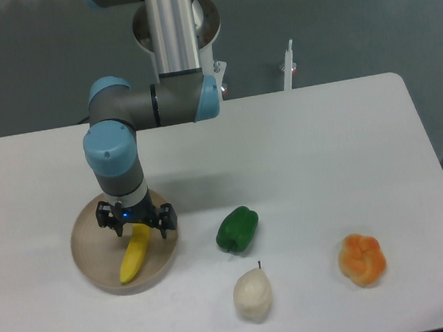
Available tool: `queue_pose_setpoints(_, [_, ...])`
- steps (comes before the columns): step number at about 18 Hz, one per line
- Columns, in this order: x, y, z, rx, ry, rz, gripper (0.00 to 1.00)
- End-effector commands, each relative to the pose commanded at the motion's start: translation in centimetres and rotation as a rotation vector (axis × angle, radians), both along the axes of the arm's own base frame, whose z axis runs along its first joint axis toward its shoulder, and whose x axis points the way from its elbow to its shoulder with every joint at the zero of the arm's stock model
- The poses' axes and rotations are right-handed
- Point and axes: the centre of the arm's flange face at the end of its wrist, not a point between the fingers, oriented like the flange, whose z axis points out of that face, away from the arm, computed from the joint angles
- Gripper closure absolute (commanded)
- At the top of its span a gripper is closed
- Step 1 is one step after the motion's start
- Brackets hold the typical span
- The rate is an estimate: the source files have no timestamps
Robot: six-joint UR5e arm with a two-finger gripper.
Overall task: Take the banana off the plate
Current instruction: 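Lower the gripper onto the banana and close it around the banana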
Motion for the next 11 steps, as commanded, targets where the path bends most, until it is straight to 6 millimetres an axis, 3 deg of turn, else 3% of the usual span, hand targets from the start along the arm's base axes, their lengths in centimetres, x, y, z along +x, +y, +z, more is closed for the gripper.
queue_pose_setpoints(5, [0.17,0.07,-0.03,0.0,0.0,-0.003,0.03])
queue_pose_setpoints(8, [0.86,-0.12,-0.29,-0.008,-0.001,-0.014,0.45])
queue_pose_setpoints(11, [0.86,-0.12,-0.29,-0.008,-0.001,-0.014,0.47])
